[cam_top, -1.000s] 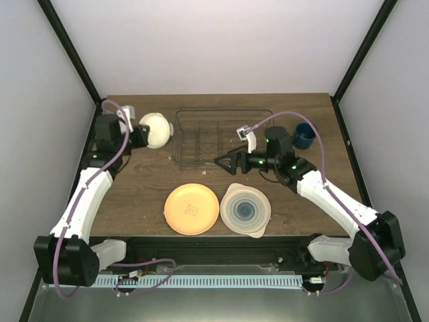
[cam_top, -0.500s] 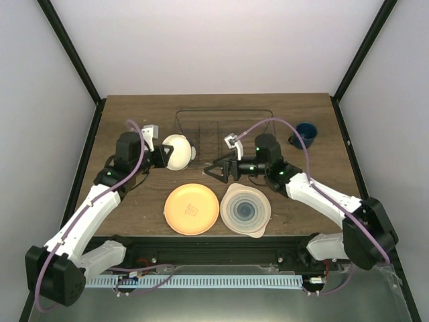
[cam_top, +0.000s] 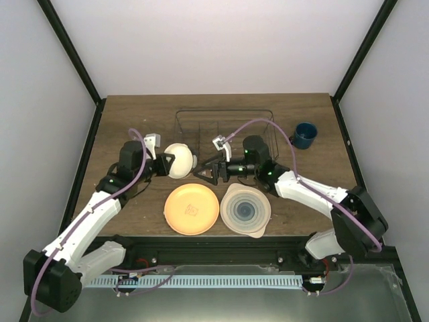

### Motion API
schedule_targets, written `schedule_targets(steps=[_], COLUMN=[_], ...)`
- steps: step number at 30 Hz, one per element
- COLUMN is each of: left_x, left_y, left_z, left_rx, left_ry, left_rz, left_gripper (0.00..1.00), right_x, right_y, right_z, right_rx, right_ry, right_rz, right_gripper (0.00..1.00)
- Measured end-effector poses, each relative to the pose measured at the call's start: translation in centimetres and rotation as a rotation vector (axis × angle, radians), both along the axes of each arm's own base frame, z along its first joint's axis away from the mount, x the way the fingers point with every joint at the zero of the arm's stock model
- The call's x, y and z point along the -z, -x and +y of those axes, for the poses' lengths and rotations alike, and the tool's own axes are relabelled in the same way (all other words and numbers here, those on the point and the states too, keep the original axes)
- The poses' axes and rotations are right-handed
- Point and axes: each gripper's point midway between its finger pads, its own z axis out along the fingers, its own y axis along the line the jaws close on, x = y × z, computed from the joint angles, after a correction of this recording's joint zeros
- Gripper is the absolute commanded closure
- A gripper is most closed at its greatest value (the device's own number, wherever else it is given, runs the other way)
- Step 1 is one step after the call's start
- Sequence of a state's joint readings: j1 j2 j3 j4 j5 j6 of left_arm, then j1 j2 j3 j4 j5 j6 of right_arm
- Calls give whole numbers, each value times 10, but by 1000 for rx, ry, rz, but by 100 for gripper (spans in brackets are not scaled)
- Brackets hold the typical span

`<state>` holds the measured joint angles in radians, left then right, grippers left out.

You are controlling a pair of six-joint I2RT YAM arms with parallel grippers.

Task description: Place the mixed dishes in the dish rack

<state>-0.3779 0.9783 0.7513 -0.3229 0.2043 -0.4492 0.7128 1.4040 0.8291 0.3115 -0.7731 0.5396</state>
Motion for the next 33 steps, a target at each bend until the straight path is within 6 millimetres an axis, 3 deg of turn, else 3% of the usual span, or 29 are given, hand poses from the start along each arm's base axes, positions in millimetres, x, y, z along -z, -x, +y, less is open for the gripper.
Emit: schedule_targets(steps=[4, 13, 22, 28, 33], left_x=[4, 16, 19, 16, 15], left_y=[4, 15, 15, 14, 7], left_z=[-6, -32, -37, -37, -29], left_rx=[11, 77, 80, 76, 50], left_ry=[-8, -40, -53, -52, -112], left_rz=[6, 28, 32, 23, -24], left_gripper=[100, 100, 100, 100, 100], right_x=[-4, 10, 15, 19, 28], right_y=[-4, -11, -12, -14, -21], right_z=[6, 12, 13, 13, 14], right_rx=[-4, -1, -1, -2, 39], right_ry=[-19, 0, 8, 14, 40], right_rz=[-17, 3, 11, 12, 113], right_gripper=[0, 0, 0, 26, 57])
